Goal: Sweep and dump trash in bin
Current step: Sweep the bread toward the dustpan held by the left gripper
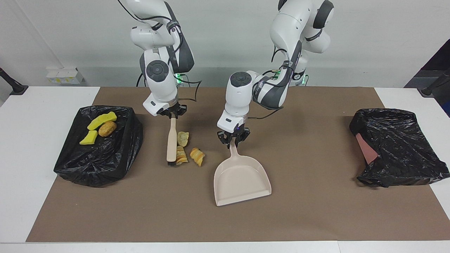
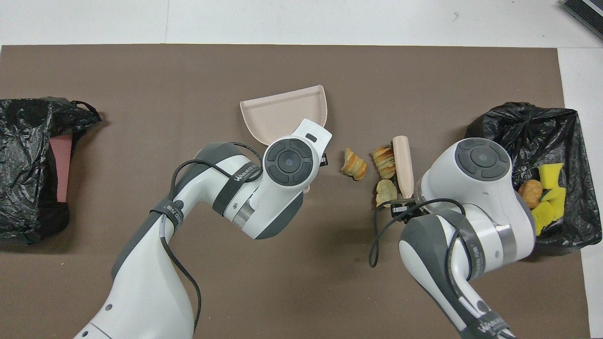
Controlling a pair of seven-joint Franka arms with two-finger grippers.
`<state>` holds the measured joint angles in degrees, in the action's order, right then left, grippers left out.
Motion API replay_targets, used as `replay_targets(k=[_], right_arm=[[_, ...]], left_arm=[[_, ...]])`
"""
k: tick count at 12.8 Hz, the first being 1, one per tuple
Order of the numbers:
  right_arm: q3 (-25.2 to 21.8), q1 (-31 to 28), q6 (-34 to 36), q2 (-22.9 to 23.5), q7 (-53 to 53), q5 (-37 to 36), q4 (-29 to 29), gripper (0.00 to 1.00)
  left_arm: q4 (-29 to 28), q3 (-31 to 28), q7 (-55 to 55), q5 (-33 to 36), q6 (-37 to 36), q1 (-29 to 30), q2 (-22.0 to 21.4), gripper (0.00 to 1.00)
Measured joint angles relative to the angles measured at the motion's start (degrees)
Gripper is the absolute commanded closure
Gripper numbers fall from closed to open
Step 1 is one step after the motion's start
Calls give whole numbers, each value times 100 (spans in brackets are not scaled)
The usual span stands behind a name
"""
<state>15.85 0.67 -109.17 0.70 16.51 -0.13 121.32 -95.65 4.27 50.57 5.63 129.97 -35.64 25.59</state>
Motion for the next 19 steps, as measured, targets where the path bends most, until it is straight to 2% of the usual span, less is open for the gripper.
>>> replay_targets(k=[2, 6, 8, 11, 14, 19], right_arm=[[-21, -19, 23, -30, 34, -65, -90, 100], [-69, -231, 118, -58, 23, -636, -106, 100], [-69, -382, 190, -53, -372, -782, -75, 100], [-29, -283, 224, 100, -489, -787, 38, 100], [-7, -38, 199, 226, -451, -652, 40, 100], [5, 178, -225, 322, 18, 180, 39, 100]], left_arm=[[5, -16, -656, 2, -383, 224, -198, 100], [5, -33, -2950, 1, -1305, 821, -678, 100], [2, -37, -3979, -12, -1515, 1041, -761, 100], [-78, -36, -5525, -16, -1794, 1203, -801, 100], [-366, -40, -7361, -25, -1906, 1432, -953, 100], [-790, 35, -9493, -27, -1927, 1445, -1248, 100]])
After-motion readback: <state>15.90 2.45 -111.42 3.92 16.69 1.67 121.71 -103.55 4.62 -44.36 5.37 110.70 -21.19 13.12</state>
